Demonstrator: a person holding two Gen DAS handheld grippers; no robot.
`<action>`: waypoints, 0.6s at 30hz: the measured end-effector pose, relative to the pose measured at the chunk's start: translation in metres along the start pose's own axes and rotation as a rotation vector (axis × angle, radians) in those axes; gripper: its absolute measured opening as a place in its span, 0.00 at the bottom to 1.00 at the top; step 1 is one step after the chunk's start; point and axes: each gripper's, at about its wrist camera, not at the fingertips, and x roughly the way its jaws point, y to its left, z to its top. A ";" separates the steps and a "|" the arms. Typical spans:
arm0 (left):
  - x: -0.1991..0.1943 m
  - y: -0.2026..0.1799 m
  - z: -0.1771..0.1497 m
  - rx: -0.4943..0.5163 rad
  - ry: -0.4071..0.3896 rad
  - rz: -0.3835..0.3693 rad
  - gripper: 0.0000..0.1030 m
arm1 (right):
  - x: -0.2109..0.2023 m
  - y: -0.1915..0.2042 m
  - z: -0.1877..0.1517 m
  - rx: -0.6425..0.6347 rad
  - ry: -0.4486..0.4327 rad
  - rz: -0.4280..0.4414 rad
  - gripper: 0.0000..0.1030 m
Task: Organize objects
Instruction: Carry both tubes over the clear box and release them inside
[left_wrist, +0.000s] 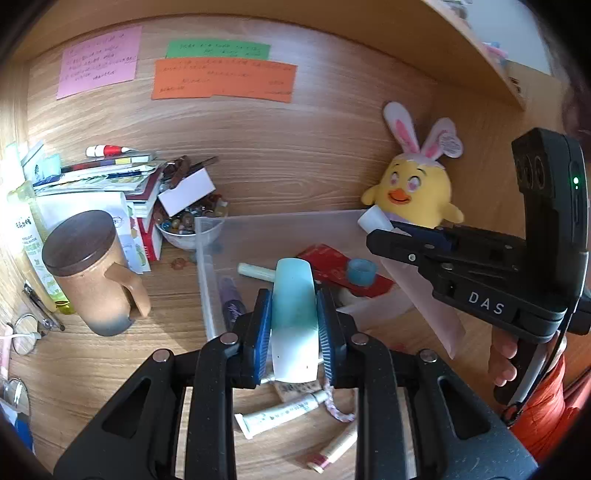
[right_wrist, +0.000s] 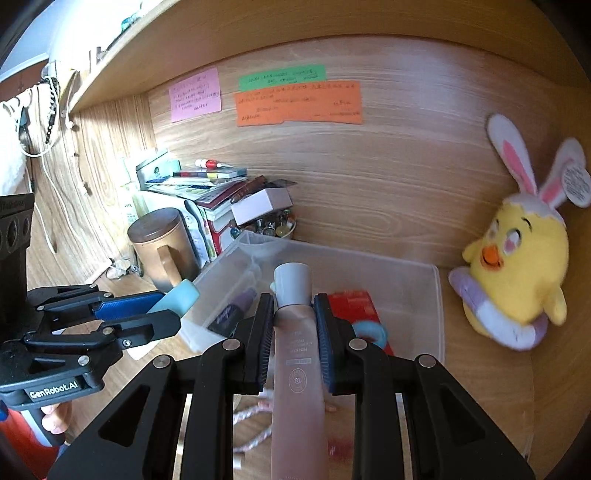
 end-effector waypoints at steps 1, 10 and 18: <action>0.003 0.002 0.001 -0.003 0.006 0.003 0.23 | 0.004 0.000 0.003 -0.005 0.008 0.005 0.20; 0.037 0.014 0.013 -0.007 0.073 0.029 0.23 | 0.051 0.001 0.014 -0.061 0.121 0.031 0.20; 0.068 0.016 0.020 -0.002 0.132 0.040 0.23 | 0.083 -0.013 0.020 -0.055 0.203 0.026 0.20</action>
